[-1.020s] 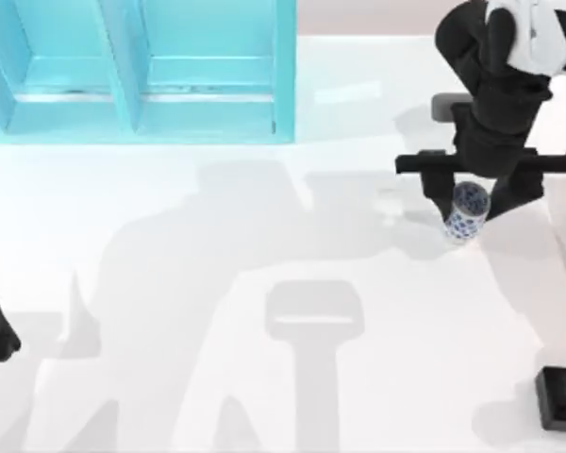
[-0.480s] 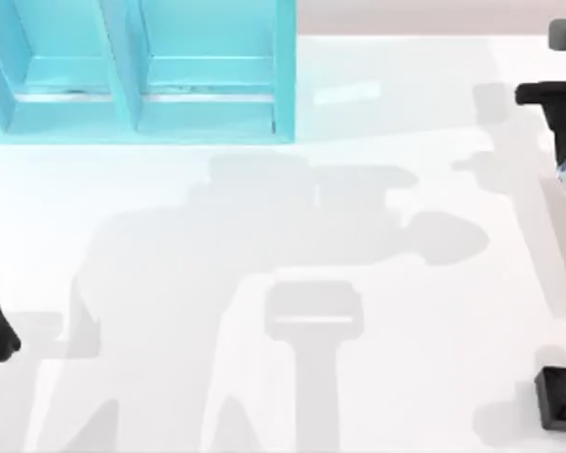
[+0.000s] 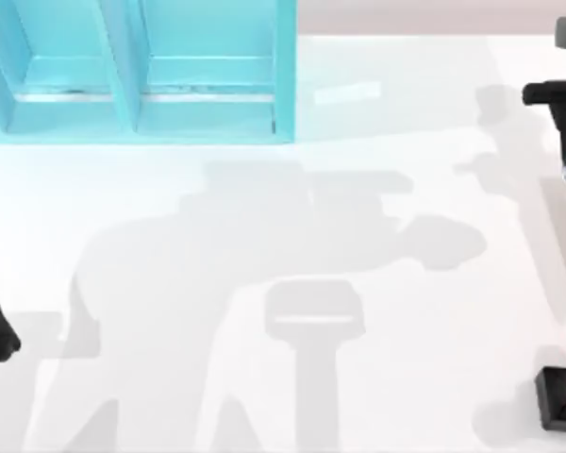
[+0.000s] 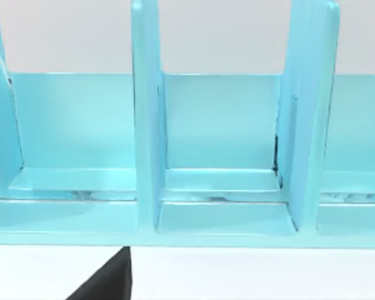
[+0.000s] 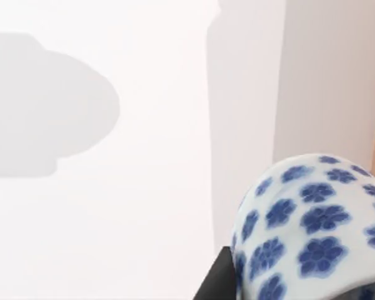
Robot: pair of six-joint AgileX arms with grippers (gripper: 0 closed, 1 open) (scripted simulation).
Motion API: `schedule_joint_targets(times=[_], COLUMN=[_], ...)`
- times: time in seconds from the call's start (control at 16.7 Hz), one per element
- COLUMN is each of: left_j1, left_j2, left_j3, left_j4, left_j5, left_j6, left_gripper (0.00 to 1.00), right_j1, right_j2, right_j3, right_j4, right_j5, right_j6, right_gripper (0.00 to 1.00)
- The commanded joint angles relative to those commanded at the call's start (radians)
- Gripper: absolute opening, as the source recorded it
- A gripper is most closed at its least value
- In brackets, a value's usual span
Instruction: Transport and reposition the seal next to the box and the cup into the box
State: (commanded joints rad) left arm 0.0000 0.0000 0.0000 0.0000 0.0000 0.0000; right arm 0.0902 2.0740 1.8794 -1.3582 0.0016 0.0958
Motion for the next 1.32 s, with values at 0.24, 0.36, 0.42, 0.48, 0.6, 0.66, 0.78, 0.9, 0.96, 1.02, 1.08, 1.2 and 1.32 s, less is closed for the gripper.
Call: schedule_joint_targets(times=[0.24, 0.36, 0.42, 0.48, 0.6, 0.66, 0.78, 0.9, 0.96, 1.02, 1.08, 1.2, 1.32], left_j1=[0.000, 0.000, 0.000, 0.000, 0.000, 0.000, 0.000, 0.000, 0.000, 0.000, 0.000, 0.000, 0.000], left_j2=[0.000, 0.000, 0.000, 0.000, 0.000, 0.000, 0.000, 0.000, 0.000, 0.000, 0.000, 0.000, 0.000], left_j3=[0.000, 0.000, 0.000, 0.000, 0.000, 0.000, 0.000, 0.000, 0.000, 0.000, 0.000, 0.000, 0.000], left_j4=[0.000, 0.000, 0.000, 0.000, 0.000, 0.000, 0.000, 0.000, 0.000, 0.000, 0.000, 0.000, 0.000], left_j5=[0.000, 0.000, 0.000, 0.000, 0.000, 0.000, 0.000, 0.000, 0.000, 0.000, 0.000, 0.000, 0.000], left_j6=[0.000, 0.000, 0.000, 0.000, 0.000, 0.000, 0.000, 0.000, 0.000, 0.000, 0.000, 0.000, 0.000], left_gripper=[1.00, 1.00, 1.00, 1.00, 1.00, 1.00, 1.00, 1.00, 1.00, 1.00, 1.00, 1.00, 1.00], right_j1=[-0.092, -0.188, -0.249, -0.315, -0.448, -0.509, -0.610, -0.671, -0.686, -0.690, -0.690, -0.686, -0.691], right_j2=[-0.132, -0.214, -0.255, -0.296, -0.380, -0.422, -0.497, -0.551, -0.566, -0.570, -0.570, -0.565, -0.563], right_j3=[-0.157, -0.275, -0.337, -0.399, -0.518, -0.572, -0.663, -0.722, -0.737, -0.741, -0.741, -0.739, -0.731], right_j4=[0.034, 0.047, 0.057, 0.070, 0.100, 0.114, 0.140, 0.158, 0.163, 0.164, 0.164, 0.161, 0.176], right_j5=[0.000, 0.002, 0.005, 0.008, 0.012, 0.012, 0.009, 0.004, 0.002, 0.001, 0.001, 0.002, -0.005], right_j6=[-0.098, -0.195, -0.253, -0.314, -0.444, -0.505, -0.607, -0.668, -0.683, -0.687, -0.687, -0.684, -0.671], right_gripper=[0.00, 0.00, 0.00, 0.00, 0.00, 0.00, 0.00, 0.00, 0.00, 0.00, 0.00, 0.00, 0.00])
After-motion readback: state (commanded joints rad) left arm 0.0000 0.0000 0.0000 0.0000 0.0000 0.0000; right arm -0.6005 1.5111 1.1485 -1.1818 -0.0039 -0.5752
